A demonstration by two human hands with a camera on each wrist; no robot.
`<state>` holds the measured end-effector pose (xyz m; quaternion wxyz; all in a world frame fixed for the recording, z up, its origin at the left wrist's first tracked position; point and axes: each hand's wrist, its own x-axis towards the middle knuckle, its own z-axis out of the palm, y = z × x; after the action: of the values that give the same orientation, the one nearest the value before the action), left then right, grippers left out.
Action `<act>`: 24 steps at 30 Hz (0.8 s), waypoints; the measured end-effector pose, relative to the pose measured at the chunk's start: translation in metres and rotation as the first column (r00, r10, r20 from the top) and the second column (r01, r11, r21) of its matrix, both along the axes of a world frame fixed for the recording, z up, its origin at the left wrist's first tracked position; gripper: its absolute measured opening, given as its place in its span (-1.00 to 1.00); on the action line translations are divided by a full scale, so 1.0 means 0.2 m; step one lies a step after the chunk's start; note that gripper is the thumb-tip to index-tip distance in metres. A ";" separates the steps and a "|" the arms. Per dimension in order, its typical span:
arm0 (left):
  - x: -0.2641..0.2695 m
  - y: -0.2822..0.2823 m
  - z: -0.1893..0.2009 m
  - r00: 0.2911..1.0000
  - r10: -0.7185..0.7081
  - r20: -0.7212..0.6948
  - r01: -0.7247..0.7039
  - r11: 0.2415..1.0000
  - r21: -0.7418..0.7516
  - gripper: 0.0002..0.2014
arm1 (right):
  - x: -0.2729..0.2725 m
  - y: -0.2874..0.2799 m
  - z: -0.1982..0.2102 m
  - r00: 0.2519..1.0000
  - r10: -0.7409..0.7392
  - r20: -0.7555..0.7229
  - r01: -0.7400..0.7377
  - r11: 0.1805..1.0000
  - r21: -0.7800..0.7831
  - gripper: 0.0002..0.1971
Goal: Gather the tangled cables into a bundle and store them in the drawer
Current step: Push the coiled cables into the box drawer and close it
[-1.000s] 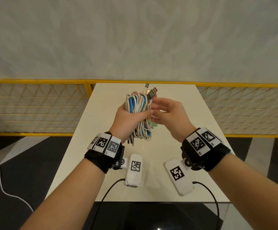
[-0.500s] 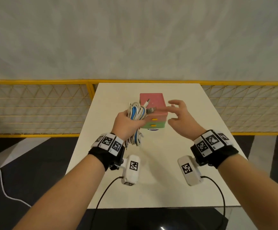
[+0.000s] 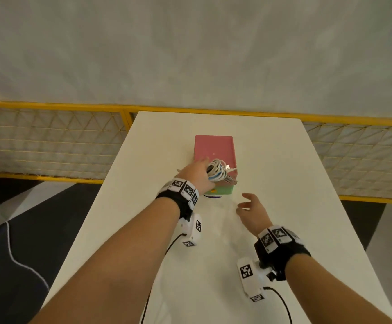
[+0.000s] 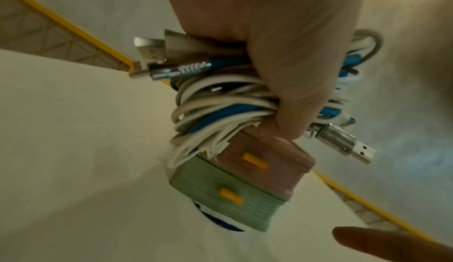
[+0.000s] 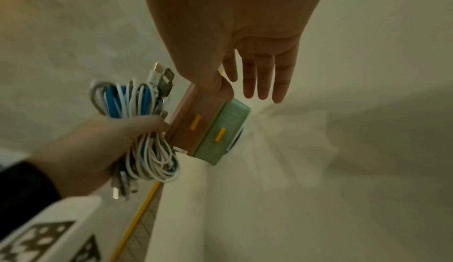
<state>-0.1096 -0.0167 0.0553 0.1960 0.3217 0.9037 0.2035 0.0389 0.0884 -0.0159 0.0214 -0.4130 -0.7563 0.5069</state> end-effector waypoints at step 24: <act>-0.10 0.04 -0.10 0.996 -0.038 -0.083 0.034 0.998 -0.050 -0.64 | -0.23 -0.03 -0.17 0.967 -0.255 0.001 0.255 0.967 -0.004 -0.35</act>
<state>-0.1297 -0.0078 0.0359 0.1690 0.3412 0.9100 0.1642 -0.0061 0.0822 -0.0505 0.0852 -0.5070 -0.6960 0.5013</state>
